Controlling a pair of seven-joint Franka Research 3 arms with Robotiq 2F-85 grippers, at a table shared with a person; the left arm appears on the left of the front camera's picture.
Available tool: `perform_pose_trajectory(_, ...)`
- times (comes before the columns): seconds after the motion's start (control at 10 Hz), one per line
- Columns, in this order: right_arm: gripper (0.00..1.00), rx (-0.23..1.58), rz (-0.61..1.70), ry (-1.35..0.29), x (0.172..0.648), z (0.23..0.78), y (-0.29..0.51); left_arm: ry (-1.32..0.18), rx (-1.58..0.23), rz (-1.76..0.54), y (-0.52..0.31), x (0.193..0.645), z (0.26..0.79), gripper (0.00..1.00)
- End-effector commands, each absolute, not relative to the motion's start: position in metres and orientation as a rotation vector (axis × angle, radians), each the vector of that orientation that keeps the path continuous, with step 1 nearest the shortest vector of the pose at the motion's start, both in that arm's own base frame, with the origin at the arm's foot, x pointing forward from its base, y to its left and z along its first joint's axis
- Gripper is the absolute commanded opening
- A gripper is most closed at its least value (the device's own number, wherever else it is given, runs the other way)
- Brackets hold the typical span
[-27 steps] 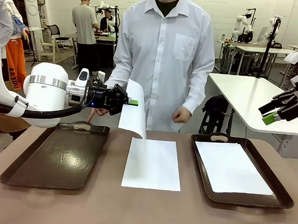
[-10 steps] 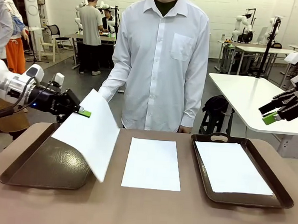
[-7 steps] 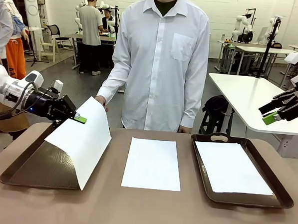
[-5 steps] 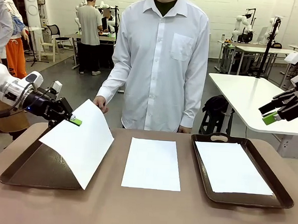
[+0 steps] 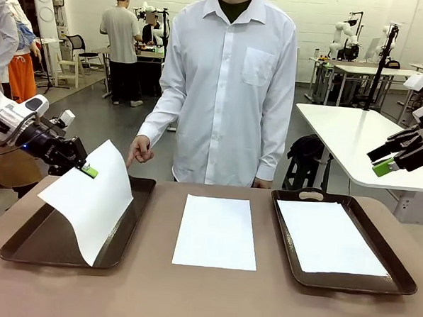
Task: Sort the A4 documents.
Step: Place the A4 Paper in the designated Handle tray.
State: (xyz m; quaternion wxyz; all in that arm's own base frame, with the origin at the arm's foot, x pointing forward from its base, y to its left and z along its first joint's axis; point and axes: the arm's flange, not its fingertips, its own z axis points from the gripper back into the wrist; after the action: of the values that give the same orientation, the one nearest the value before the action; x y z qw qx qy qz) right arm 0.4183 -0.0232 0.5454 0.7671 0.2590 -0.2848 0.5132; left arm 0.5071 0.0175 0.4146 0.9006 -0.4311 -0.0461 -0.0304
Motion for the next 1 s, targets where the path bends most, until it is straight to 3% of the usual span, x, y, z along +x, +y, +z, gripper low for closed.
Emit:
perform_pose_trajectory(0.0,1.00,0.555,1.118,-0.615,0.419,0.545,-0.022,-0.097,-0.819,-0.003,0.014,0.506,0.405,0.01)
perform_pose_trajectory(0.4,1.00,0.555,1.118,-0.615,0.419,0.545,-0.022,-0.172,-0.788,0.050,0.020,0.511,0.400,0.01)
perform_pose_trajectory(0.9,1.00,0.555,1.118,-0.615,0.419,0.545,-0.022,-0.058,-0.522,0.066,0.020,0.524,0.380,0.01)
